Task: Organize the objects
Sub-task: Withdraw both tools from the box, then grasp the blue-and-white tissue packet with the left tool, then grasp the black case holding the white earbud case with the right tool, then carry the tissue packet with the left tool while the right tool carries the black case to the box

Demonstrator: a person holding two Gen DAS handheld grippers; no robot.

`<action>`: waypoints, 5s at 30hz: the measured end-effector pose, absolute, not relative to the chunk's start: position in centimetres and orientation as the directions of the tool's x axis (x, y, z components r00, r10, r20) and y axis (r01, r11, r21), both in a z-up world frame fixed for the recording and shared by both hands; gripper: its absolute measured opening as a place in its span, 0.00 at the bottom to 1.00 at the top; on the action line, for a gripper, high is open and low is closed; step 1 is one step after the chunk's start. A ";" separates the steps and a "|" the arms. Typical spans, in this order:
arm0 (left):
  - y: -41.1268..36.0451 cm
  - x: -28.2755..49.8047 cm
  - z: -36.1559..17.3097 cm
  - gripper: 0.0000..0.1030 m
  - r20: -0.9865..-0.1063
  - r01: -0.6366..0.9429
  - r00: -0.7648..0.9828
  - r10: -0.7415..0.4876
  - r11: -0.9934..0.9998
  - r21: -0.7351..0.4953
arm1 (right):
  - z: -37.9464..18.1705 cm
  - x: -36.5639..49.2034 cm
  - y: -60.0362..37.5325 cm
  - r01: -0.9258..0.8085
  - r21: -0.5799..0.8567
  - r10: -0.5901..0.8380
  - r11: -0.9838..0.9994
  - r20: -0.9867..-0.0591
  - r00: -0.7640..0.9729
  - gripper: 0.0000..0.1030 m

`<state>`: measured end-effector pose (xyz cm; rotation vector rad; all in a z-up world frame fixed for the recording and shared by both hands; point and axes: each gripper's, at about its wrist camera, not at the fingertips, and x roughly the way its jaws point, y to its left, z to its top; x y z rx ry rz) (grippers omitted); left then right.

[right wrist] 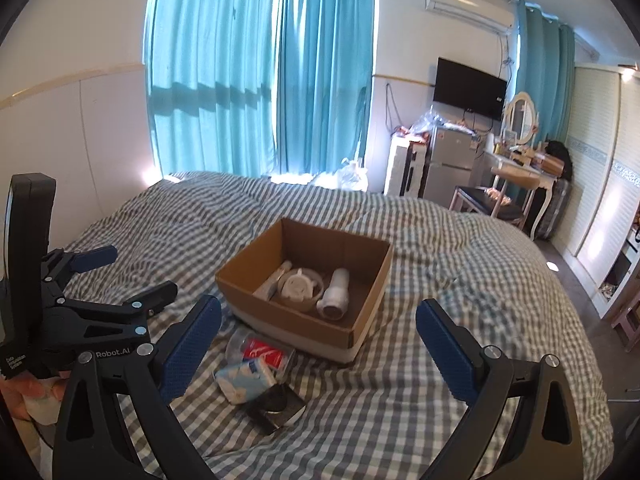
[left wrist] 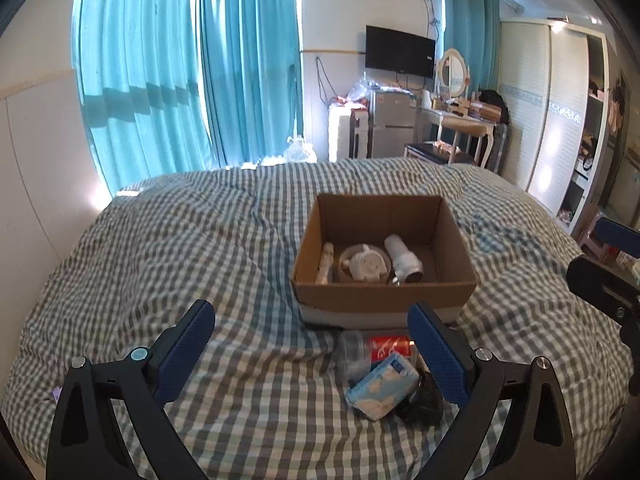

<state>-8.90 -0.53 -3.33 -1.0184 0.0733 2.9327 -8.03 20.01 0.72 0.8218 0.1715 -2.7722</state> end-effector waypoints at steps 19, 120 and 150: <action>1.8 -8.6 -13.5 0.97 -0.735 -0.120 -0.678 0.005 -0.987 0.104 | -11.9 -9.7 19.7 0.227 -0.025 -0.138 -0.974 -0.727 -0.673 0.95; -3.0 -9.9 -15.4 0.50 -0.831 -0.119 -0.535 0.150 -0.988 -0.102 | -19.9 -14.6 11.9 0.466 -0.032 -0.188 -0.884 -0.889 -0.417 0.42; -1.6 -6.4 -7.0 0.50 -0.734 -0.143 -0.664 0.143 -0.988 -0.062 | -5.7 -7.6 14.6 0.358 -0.099 -0.205 -0.928 -0.668 -0.715 0.30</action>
